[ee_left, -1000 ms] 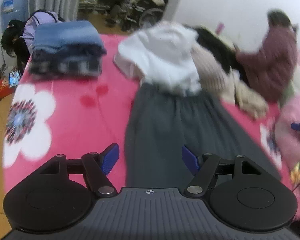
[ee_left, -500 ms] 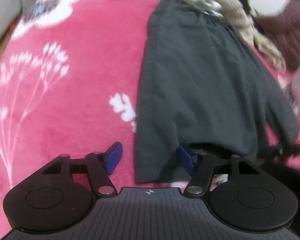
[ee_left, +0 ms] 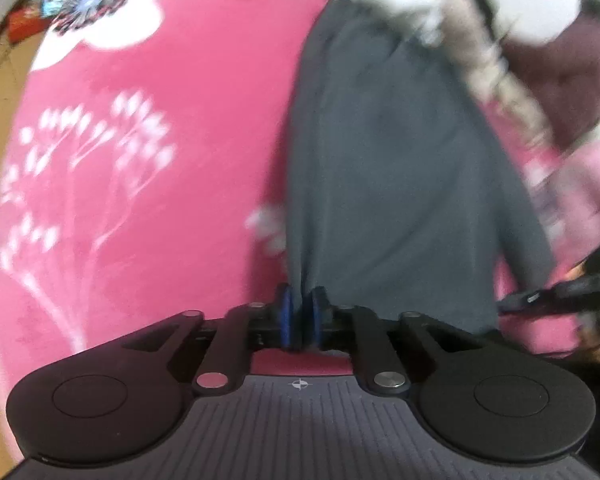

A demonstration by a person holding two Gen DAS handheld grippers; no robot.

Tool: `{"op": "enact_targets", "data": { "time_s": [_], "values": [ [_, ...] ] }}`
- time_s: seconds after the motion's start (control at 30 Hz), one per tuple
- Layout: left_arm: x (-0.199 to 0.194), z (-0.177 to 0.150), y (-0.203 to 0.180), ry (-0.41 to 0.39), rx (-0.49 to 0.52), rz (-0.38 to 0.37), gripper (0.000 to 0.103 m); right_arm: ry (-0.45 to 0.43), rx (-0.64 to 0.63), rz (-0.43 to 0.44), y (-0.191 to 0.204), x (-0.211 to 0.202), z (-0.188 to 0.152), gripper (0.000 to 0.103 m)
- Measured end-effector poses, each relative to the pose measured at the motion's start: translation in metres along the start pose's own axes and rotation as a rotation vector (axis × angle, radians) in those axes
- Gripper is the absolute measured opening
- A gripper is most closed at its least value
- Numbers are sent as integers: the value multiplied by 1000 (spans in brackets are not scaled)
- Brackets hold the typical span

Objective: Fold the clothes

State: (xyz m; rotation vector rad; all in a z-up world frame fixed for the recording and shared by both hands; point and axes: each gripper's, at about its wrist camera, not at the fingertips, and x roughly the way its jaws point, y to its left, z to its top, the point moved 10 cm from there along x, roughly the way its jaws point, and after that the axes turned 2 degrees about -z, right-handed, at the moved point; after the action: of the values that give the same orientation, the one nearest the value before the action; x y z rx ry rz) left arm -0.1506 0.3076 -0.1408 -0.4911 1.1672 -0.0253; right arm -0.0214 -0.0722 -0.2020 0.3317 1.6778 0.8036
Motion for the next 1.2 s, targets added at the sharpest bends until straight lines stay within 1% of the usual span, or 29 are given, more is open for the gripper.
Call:
{"op": "enact_targets", "data": {
  "time_s": [0.03,0.07,0.1,0.13,0.17,0.2,0.27,0.3,0.43,0.5,0.57,0.67,0.7,0.73,0.77,0.8,0.83,0.87,0.97,1.0,1.03,1.07,1.1,1.13,1.17,1.2],
  "values": [
    [7,-7,7,23,6,38,15,-5,6,-28,-6,2,-2,26],
    [11,-13,13,41,-1,60,15,-14,2,-28,-7,2,-3,26],
    [12,-17,17,47,-8,67,16,-25,-9,-24,-5,0,-5,27],
    [10,-17,17,35,-10,66,16,-36,-20,-19,-2,-1,-7,32],
    [8,-18,18,22,-13,65,21,-48,-34,-16,1,-3,-9,35],
    [6,-19,19,9,-15,63,28,-61,-55,-17,5,-4,-11,40],
    [2,-20,20,-15,-18,62,35,-77,-80,-4,14,-3,-12,44],
    [2,-17,19,-24,-11,63,37,-83,-87,4,17,-3,-11,45],
    [9,-14,17,-53,-20,51,41,-107,-100,18,19,-1,-5,46],
    [13,-14,13,-70,-35,48,43,-108,-108,8,18,9,-4,47],
    [15,-13,9,-82,-34,52,44,-97,-125,3,19,19,-6,46],
    [14,-15,5,-97,-12,63,44,-71,-143,20,24,30,-13,46],
    [14,-15,4,-103,-4,63,44,-66,-153,20,25,32,-15,42],
    [14,-15,3,-106,2,61,43,-60,-167,16,27,35,-18,30],
    [14,-15,2,-113,4,60,37,-54,-180,10,29,37,-21,23],
    [14,-15,1,-118,3,57,22,-48,-193,4,31,39,-24,10],
    [14,-15,0,-117,-2,49,12,-41,-205,-1,32,40,-28,4],
    [13,-15,-2,-117,-8,38,5,-35,-214,1,35,38,-32,4],
    [-4,-11,-9,-143,-11,-24,2,-32,-237,38,47,22,-42,4],
    [-9,-10,-9,-151,-5,-20,2,-38,-238,38,47,16,-45,4],
    [-10,-9,-6,-148,0,0,2,-44,-236,36,47,13,-47,5],
    [-7,-10,-1,-127,6,32,3,-44,-231,26,44,14,-47,8],
    [-4,-12,4,-103,9,64,5,-33,-221,5,38,18,-48,15],
    [1,-15,10,-67,2,93,6,-10,-206,-24,33,26,-48,25],
    [5,-17,16,-36,-5,117,13,8,-193,-44,28,30,-50,29],
    [4,-17,18,-29,-10,125,19,18,-188,-49,26,31,-51,33]
  ]
}}
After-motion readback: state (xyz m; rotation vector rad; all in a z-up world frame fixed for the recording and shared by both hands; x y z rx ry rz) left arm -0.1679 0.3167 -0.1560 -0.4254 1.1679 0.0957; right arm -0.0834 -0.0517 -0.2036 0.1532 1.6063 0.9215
